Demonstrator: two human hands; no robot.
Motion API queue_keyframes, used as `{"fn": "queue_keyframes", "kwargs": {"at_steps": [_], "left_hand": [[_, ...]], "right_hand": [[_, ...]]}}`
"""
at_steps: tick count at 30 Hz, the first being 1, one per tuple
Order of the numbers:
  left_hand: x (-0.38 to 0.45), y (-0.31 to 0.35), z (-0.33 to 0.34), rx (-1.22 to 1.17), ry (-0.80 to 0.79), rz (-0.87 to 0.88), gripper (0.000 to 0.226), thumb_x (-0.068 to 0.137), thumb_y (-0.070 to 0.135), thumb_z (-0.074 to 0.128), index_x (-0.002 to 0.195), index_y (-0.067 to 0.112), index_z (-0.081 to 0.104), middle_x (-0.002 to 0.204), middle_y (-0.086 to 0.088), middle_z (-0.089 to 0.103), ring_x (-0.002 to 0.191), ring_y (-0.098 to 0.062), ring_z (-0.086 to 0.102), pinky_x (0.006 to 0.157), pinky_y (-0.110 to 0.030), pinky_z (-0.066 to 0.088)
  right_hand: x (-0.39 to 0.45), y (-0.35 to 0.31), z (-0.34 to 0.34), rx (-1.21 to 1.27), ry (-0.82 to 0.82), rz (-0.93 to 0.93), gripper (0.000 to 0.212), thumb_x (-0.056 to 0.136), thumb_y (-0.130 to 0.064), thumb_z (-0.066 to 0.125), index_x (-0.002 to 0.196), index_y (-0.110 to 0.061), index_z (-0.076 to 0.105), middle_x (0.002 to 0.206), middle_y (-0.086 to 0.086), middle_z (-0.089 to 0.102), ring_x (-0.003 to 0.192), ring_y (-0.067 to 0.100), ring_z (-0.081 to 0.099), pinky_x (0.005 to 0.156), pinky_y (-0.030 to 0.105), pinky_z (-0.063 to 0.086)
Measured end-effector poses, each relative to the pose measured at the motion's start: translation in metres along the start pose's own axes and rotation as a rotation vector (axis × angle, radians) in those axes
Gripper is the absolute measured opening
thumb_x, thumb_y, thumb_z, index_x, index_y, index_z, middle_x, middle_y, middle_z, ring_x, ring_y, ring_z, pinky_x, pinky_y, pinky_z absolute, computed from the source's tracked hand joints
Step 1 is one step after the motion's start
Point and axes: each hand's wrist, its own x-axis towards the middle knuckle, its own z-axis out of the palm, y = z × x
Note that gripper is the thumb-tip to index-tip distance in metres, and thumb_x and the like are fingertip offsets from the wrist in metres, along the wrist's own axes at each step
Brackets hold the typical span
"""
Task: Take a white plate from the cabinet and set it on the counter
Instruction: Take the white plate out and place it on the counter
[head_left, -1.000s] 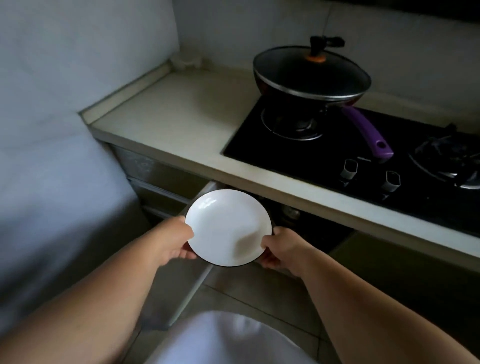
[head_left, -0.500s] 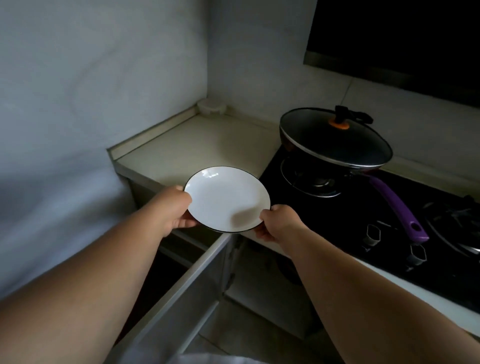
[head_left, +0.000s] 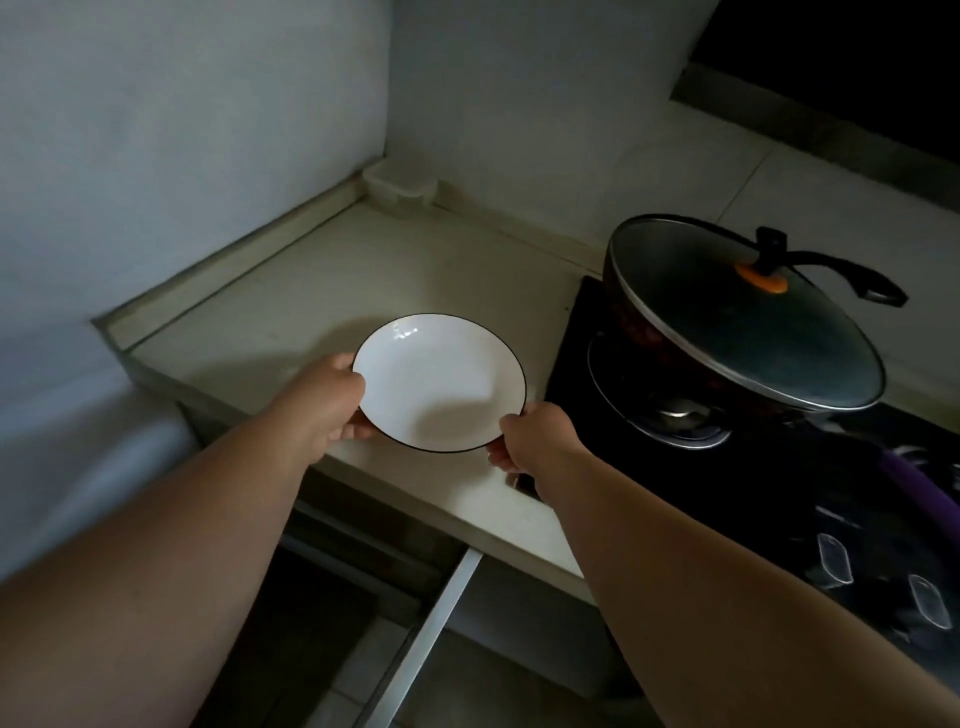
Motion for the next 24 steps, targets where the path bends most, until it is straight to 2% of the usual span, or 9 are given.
{"fn": "queue_keyframes", "kwargs": {"at_steps": [4, 8, 12, 15, 17, 19, 20, 22, 24], "left_hand": [[0.02, 0.001, -0.003, -0.005, -0.017, 0.0, 0.04, 0.083, 0.001, 0.033, 0.106, 0.027, 0.054, 0.087, 0.004, 0.064, 0.073, -0.017, 0.062, 0.06, -0.033, 0.054], [0.032, -0.002, -0.005, 0.006, -0.02, -0.006, 0.039, 0.083, 0.0, 0.033, 0.105, 0.026, 0.052, 0.084, 0.003, 0.063, 0.07, -0.017, 0.061, 0.061, -0.033, 0.054], [0.037, -0.004, -0.003, 0.014, -0.023, -0.013, 0.039, 0.084, 0.0, 0.033, 0.106, 0.027, 0.051, 0.083, 0.004, 0.062, 0.069, -0.017, 0.06, 0.055, -0.031, 0.051], [0.038, -0.006, -0.004, 0.015, -0.017, -0.03, 0.044, 0.085, 0.002, 0.035, 0.121, 0.022, 0.049, 0.097, 0.0, 0.064, 0.072, -0.017, 0.061, 0.054, -0.031, 0.052], [0.036, -0.012, -0.006, -0.001, 0.007, -0.053, 0.056, 0.086, 0.008, 0.04, 0.141, 0.018, 0.035, 0.121, -0.006, 0.058, 0.075, -0.02, 0.061, 0.055, -0.031, 0.054], [0.03, -0.019, -0.009, 0.009, 0.09, -0.052, 0.062, 0.087, 0.015, 0.045, 0.146, 0.019, 0.028, 0.127, -0.01, 0.054, 0.068, -0.021, 0.06, 0.054, -0.03, 0.053], [0.024, -0.024, -0.01, 0.026, 0.147, -0.034, 0.06, 0.086, 0.018, 0.047, 0.144, 0.019, 0.032, 0.121, -0.01, 0.056, 0.063, -0.02, 0.059, 0.054, -0.03, 0.052], [0.005, -0.04, -0.01, 0.07, 0.229, 0.018, 0.049, 0.085, 0.018, 0.045, 0.134, 0.017, 0.046, 0.094, -0.007, 0.06, 0.059, -0.019, 0.055, 0.054, -0.028, 0.05], [-0.021, -0.059, -0.008, 0.128, 0.235, 0.041, 0.036, 0.086, 0.017, 0.043, 0.119, 0.017, 0.057, 0.078, -0.004, 0.056, 0.062, -0.019, 0.053, 0.054, -0.027, 0.048]], "right_hand": [[0.014, -0.003, 0.012, 0.019, 0.02, 0.004, 0.021, 0.087, -0.013, 0.048, 0.067, -0.016, 0.051, 0.061, 0.003, 0.062, 0.047, 0.012, 0.059, 0.048, 0.026, 0.049], [0.017, -0.004, 0.017, 0.023, 0.03, 0.025, 0.022, 0.088, -0.011, 0.048, 0.067, -0.014, 0.049, 0.063, 0.004, 0.06, 0.045, 0.011, 0.058, 0.038, 0.02, 0.044], [0.017, -0.002, 0.018, 0.035, 0.039, 0.032, 0.02, 0.089, -0.01, 0.048, 0.069, -0.012, 0.05, 0.065, 0.005, 0.058, 0.046, 0.011, 0.055, 0.027, 0.01, 0.036], [0.01, -0.001, 0.019, 0.036, 0.025, 0.019, 0.014, 0.09, -0.015, 0.049, 0.087, -0.005, 0.058, 0.07, 0.007, 0.061, 0.048, 0.013, 0.054, 0.031, 0.014, 0.039], [0.001, 0.003, 0.019, 0.083, 0.002, 0.018, 0.028, 0.092, -0.02, 0.05, 0.108, 0.001, 0.059, 0.071, 0.008, 0.063, 0.05, 0.015, 0.057, 0.042, 0.022, 0.047], [-0.013, 0.01, 0.015, 0.18, -0.013, 0.02, 0.034, 0.093, -0.02, 0.051, 0.121, 0.0, 0.054, 0.066, 0.007, 0.062, 0.05, 0.016, 0.059, 0.048, 0.024, 0.051], [-0.021, 0.014, 0.013, 0.189, -0.015, 0.001, 0.032, 0.093, -0.018, 0.051, 0.12, -0.001, 0.055, 0.065, 0.006, 0.061, 0.05, 0.015, 0.059, 0.047, 0.023, 0.052], [-0.046, 0.028, 0.006, 0.183, -0.017, -0.045, 0.025, 0.093, -0.016, 0.051, 0.112, -0.003, 0.059, 0.067, 0.003, 0.061, 0.05, 0.012, 0.059, 0.044, 0.021, 0.05], [-0.071, 0.047, 0.0, 0.209, -0.02, -0.037, 0.014, 0.093, -0.016, 0.05, 0.102, -0.011, 0.06, 0.07, 0.005, 0.063, 0.053, 0.012, 0.06, 0.043, 0.018, 0.05]]}}
